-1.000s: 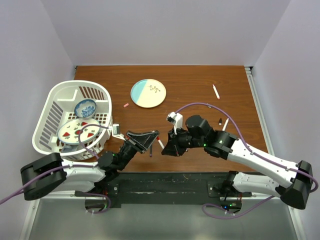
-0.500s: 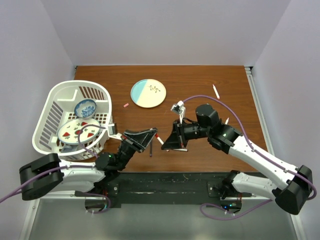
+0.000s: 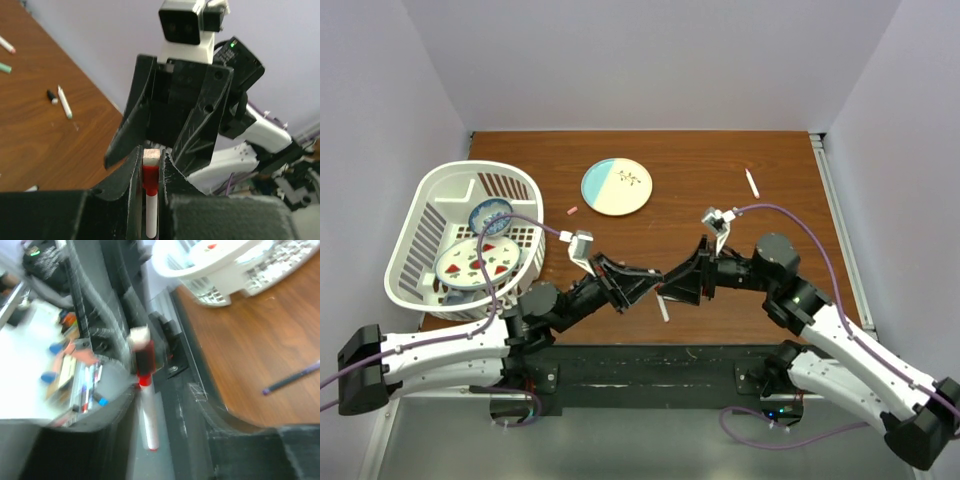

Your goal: Insert the pens into the pen caps

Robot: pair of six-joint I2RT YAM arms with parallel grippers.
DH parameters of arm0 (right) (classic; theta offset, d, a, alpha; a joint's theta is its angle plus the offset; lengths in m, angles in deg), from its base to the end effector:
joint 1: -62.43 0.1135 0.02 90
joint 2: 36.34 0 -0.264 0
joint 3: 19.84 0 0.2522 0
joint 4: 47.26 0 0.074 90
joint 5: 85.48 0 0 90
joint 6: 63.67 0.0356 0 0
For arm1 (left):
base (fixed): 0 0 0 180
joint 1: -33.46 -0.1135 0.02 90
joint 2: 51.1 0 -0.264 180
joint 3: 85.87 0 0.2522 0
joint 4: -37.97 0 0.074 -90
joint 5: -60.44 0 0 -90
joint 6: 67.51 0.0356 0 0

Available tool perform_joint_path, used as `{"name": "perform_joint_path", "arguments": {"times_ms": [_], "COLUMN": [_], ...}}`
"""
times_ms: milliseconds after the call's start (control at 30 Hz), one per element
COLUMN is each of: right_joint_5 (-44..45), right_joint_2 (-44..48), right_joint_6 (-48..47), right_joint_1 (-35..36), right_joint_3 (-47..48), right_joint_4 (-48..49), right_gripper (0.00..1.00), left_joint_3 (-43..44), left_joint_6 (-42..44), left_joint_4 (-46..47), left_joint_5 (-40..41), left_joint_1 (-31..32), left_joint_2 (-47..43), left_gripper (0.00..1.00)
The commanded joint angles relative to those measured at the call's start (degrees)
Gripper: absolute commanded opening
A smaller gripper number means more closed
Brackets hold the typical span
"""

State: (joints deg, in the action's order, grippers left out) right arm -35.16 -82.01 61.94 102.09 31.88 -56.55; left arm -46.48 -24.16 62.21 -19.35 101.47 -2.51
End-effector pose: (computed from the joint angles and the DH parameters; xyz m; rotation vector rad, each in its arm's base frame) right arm 0.1299 0.1372 0.3232 -0.6625 1.7393 1.5199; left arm 0.0806 -0.1827 0.2995 0.1051 1.4901 -1.5573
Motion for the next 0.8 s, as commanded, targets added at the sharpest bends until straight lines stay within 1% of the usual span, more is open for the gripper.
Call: {"name": "perform_joint_path", "arguments": {"times_ms": [0,33,67,133,167,267,333,367,433,467,533,567,767], "right_joint_5": [9.54,9.53,9.88,10.85,11.72,14.10,16.02,17.00,18.41,19.63,20.43,20.26,19.99], "right_joint_2": [8.04,12.23,14.19,19.88,21.75,26.40,27.21,27.39,27.21,27.21,27.04,26.86,27.30], "right_joint_6": [-0.99,-0.99,-1.16,-1.16,-1.16,-0.12,0.50,0.77,0.68,0.77,1.03,1.47,2.18], "right_joint_1": [-2.22,-2.13,-2.13,-2.22,-2.13,-2.22,-2.22,-2.22,-2.22,-2.13,-2.13,-2.22,-2.13], "right_joint_3": [-6.30,-7.97,-8.68,-9.82,-9.83,-9.48,-8.52,-8.16,-7.63,-7.63,-7.72,-7.89,-8.16], "right_joint_4": [-3.64,-5.94,-10.40,-14.56,-18.06,-22.12,-23.53,-25.20,-26.09,-26.79,-27.06,-26.88,-26.62], "right_gripper": [0.65,0.72,0.74,0.79,0.80,0.84,0.89,0.95,0.99,0.99,0.99,0.99,0.99], "left_joint_3": [4.95,5.48,6.88,8.20,8.91,9.09,9.35,10.48,12.68,13.48,15.32,15.94,18.32], "left_joint_6": [2.62,2.97,3.49,4.20,4.12,3.50,1.93,1.31,1.56,1.48,1.65,1.48,-0.10], "left_joint_4": [-17.32,-19.00,-22.84,-26.73,-29.01,-30.26,-31.05,-32.10,-32.28,-33.07,-33.25,-33.77,-33.78], "left_joint_5": [-8.47,-6.63,-5.14,-0.58,0.41,3.48,4.98,5.25,3.94,4.02,4.11,4.28,3.76], "left_joint_1": [-1.29,-1.73,-2.43,-3.14,-4.01,-5.51,-6.30,-7.70,-8.85,-9.64,-10.17,-10.96,-14.30], "left_joint_2": [-1.75,-1.67,-1.14,-0.18,1.05,4.55,7.29,10.87,14.75,18.51,21.96,25.28,35.06], "left_gripper": [0.00,0.00,0.00,0.00,0.00,0.00,0.00,0.00,0.00,0.00,0.00,0.00,0.00]}}
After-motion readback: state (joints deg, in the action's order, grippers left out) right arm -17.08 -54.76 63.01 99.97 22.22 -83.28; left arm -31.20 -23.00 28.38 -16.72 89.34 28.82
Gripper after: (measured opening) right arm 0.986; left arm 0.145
